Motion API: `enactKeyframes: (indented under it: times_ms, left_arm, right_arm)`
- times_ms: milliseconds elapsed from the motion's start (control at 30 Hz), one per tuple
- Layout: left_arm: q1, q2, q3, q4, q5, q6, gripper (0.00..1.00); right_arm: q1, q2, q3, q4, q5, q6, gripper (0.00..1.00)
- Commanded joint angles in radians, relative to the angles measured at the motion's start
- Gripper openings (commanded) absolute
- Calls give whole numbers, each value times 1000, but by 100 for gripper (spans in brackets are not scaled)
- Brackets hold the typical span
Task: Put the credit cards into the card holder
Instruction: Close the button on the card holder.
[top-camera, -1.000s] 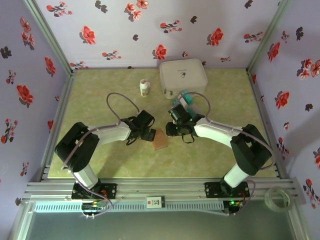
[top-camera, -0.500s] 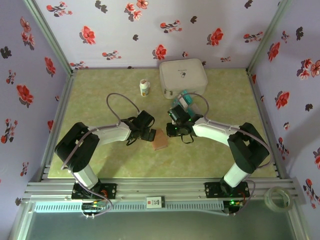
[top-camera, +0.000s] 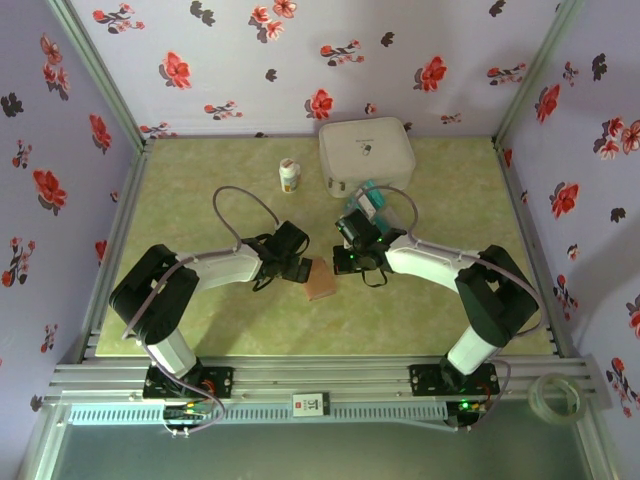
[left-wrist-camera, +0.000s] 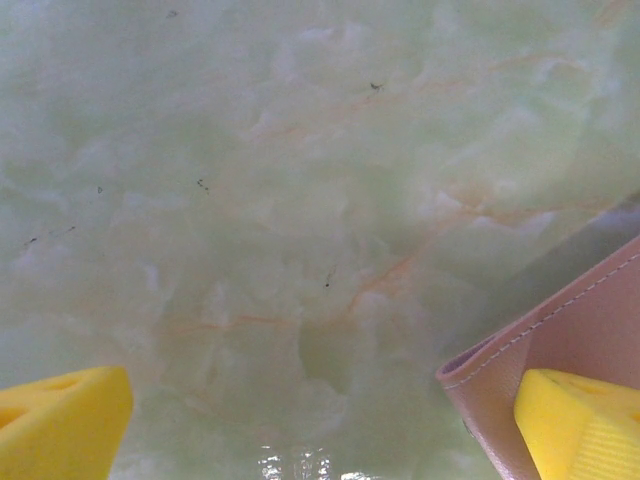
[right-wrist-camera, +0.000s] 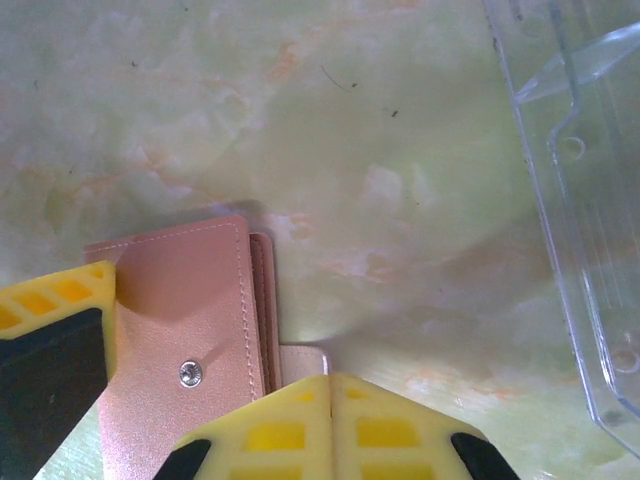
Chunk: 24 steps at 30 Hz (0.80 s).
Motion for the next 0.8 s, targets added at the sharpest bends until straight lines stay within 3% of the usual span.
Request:
enactKeyframes:
  times_ms: [0,367,767]
  left_arm:
    - [-6,35,-24,-22,-30,-3,100]
    - [-8,31,-30,-13,-31,-4,100]
    - [-10,28,-37,-6,-30,-7,100]
  right_arm:
    - [-2,-28,-6,29,-41,5,0]
    - [-1,35,-3,157,-150,93,0]
    - [13,99,-12,224,-177,135,0]
